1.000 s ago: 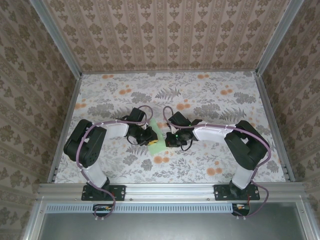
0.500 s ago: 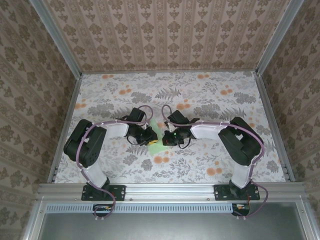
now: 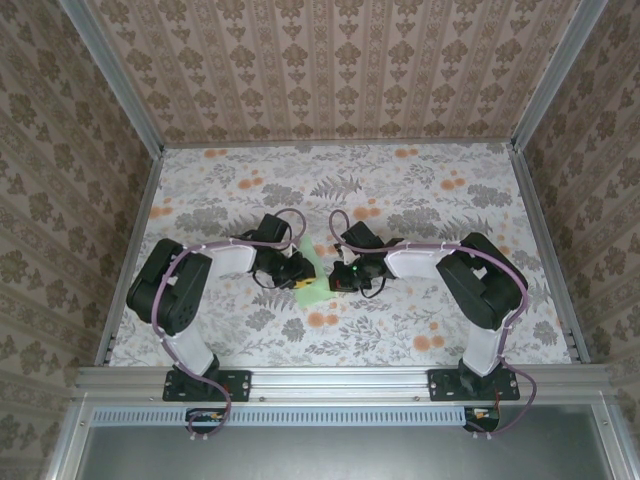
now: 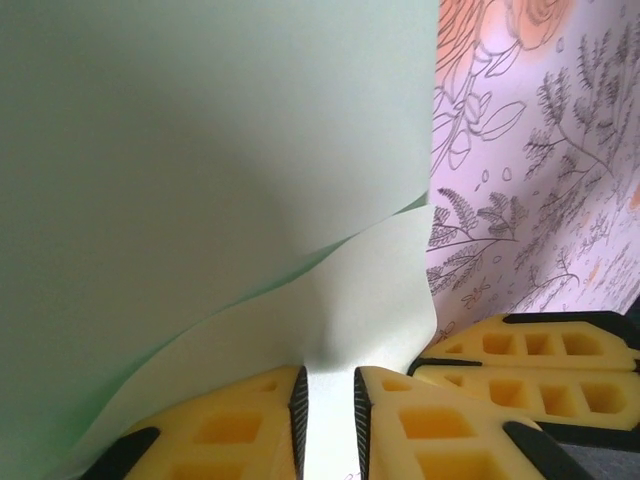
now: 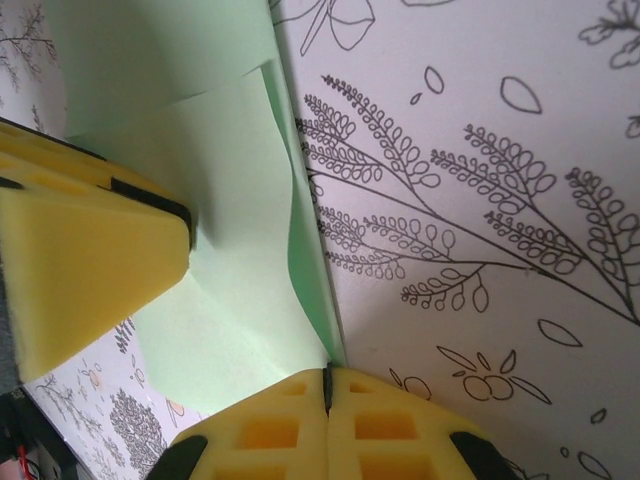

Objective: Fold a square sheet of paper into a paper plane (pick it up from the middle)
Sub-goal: Fold the triangle a second time at the center of the table.

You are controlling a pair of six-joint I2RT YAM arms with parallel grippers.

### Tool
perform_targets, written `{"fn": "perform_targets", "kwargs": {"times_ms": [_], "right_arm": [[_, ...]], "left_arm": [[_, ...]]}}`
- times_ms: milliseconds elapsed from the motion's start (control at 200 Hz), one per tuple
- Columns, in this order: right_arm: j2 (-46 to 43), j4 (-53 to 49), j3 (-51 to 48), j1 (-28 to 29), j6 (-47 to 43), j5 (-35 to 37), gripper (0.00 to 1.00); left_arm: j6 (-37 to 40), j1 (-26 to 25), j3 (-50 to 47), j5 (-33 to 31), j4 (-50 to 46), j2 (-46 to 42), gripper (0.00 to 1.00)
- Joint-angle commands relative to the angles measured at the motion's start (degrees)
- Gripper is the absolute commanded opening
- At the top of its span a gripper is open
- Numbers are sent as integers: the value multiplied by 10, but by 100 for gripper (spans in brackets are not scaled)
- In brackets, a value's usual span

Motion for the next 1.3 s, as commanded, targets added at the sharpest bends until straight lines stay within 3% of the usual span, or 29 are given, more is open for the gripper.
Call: {"fn": "perform_targets", "kwargs": {"times_ms": [0,190,385,865,1295], "right_arm": [[0,-2,-26,0,42,4,1],[-22,22,-44,4,83,5,1],[-13,15,-38,3,86,7,1],[-12,24,-36,4,90,-5,1],[-52,19,-27,4,54,-14,2]], "left_arm": [[0,-1,-11,-17,26,-47,24],[-45,-17,-69,-33,92,-94,22],[-60,-37,-79,-17,140,-81,18],[-64,-64,-62,-18,160,-27,16],[-70,-58,-68,-62,107,-12,12]]}}
